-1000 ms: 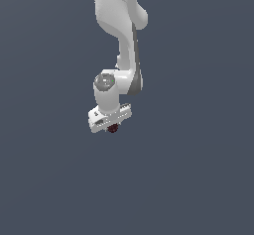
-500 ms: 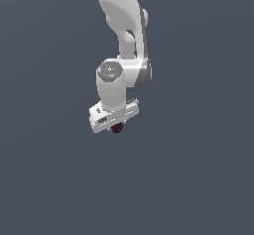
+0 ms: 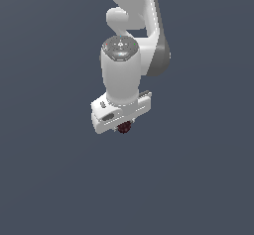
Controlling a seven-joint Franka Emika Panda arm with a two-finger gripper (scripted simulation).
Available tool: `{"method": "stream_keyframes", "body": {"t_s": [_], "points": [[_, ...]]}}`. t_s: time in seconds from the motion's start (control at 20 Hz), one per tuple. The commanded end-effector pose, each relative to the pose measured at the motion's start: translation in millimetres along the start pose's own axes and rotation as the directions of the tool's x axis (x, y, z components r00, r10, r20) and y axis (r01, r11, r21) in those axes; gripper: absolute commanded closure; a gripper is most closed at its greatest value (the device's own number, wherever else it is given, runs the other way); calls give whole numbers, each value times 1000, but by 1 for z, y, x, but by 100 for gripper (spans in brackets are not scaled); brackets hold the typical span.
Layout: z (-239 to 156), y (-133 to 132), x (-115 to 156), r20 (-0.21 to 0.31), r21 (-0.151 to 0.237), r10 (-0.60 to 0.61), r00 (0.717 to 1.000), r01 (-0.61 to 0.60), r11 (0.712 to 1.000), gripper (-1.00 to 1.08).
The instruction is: Pick up the object and move it to a goal position.
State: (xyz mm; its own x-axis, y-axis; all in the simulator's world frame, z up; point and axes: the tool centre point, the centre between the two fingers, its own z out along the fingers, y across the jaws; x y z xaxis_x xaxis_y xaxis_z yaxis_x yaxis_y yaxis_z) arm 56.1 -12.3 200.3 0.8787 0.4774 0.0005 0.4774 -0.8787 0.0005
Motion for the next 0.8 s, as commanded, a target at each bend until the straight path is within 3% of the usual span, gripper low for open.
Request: {"method": "stream_keyframes", "body": {"t_s": [0.0,0.75], "points": [[-18,-1,12,0,0,1,1000,-1,1000,108],[-65,-3,47,0,0,1,1000,-1,1000,108]]}}
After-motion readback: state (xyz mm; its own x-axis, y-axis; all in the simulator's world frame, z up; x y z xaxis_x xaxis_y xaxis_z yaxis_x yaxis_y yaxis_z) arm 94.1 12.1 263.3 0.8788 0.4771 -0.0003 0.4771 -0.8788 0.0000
